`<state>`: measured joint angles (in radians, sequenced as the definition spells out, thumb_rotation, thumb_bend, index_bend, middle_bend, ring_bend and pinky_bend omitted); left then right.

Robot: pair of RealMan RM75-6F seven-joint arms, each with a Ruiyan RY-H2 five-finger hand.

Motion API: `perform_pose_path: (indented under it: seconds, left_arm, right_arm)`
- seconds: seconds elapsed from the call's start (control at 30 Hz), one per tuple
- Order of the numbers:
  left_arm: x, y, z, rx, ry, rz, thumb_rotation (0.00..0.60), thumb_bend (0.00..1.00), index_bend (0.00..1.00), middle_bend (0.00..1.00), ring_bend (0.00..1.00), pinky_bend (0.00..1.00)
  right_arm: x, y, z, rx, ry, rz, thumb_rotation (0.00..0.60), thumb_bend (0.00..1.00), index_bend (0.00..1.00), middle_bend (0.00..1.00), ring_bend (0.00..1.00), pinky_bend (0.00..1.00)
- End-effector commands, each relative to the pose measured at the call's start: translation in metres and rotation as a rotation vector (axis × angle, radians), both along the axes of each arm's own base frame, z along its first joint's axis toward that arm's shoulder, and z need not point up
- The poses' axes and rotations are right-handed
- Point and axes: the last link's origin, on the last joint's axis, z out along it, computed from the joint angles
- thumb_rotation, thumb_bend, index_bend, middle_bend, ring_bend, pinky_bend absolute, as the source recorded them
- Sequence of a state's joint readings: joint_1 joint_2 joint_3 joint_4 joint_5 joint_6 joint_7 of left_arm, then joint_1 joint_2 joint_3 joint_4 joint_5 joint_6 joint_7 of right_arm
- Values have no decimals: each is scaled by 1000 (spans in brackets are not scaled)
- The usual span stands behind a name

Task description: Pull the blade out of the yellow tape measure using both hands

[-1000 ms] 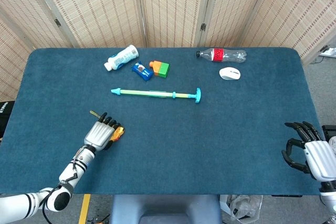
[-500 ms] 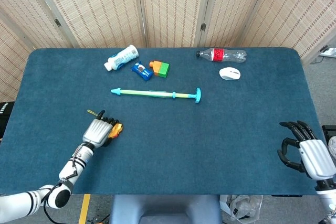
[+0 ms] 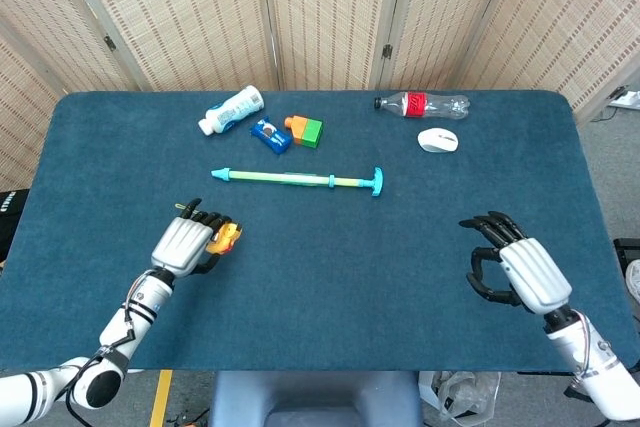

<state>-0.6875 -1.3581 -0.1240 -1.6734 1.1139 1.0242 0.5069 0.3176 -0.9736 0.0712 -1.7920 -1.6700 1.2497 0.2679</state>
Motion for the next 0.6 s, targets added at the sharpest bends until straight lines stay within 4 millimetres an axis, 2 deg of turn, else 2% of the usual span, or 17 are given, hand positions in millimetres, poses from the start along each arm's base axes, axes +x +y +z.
perform_pose_path:
  seconds: [0.03, 0.27, 0.47, 0.6]
  left_arm:
    - [15, -11, 18, 14, -42, -23, 600, 436, 472, 533, 398, 102]
    - [49, -33, 35, -1, -120, -76, 600, 436, 472, 533, 397, 96]
    - [75, -43, 42, -16, -163, -112, 600, 436, 471, 533, 397, 96]
    - [85, -45, 41, -22, -174, -114, 600, 437, 472, 533, 397, 96]
  right_arm:
    - [39, -26, -15, 93, -20, 47, 600, 460, 307, 204, 131, 84]
    - [91, -60, -42, 203, -86, 66, 600, 407, 367, 180, 118, 84]
    - [129, -77, -61, 290, -84, 77, 600, 405, 389, 155, 105, 84]
    - [150, -81, -70, 326, -98, 83, 600, 405, 399, 151, 105, 84]
